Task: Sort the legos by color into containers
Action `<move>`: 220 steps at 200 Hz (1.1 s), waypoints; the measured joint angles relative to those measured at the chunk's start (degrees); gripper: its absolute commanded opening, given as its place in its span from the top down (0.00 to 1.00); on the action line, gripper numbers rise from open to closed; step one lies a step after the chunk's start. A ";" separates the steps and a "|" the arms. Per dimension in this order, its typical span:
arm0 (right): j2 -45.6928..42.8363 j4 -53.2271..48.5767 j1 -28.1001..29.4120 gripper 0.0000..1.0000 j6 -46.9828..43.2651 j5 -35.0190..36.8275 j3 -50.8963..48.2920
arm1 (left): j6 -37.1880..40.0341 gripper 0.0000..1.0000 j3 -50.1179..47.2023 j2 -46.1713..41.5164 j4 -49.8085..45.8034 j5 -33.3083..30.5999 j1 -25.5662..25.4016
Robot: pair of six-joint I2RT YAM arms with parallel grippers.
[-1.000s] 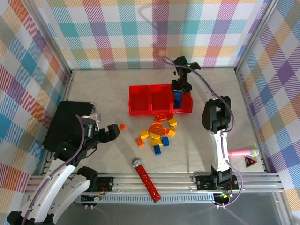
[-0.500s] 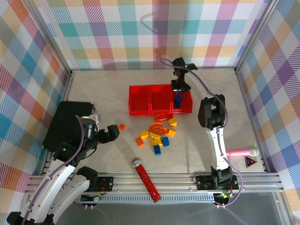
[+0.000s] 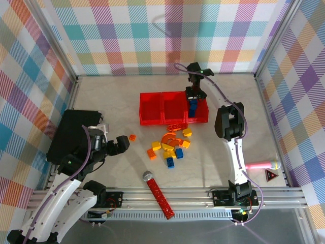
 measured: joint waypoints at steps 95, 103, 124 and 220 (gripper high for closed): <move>-18.80 -2.84 0.59 0.43 2.01 -1.99 -9.38 | -0.02 0.00 0.00 -0.96 -0.02 -0.35 -0.04; -21.97 -2.51 0.94 0.43 2.71 -2.45 -12.28 | -0.02 0.00 0.00 -1.07 -0.02 -0.42 -0.04; -30.03 -1.42 2.54 0.43 5.09 -4.13 -20.76 | -0.02 0.00 0.00 -1.11 -0.02 -0.46 -0.07; -57.18 4.50 15.82 0.36 20.70 -9.35 -61.79 | -0.24 0.00 0.00 -1.31 0.09 -0.24 -0.63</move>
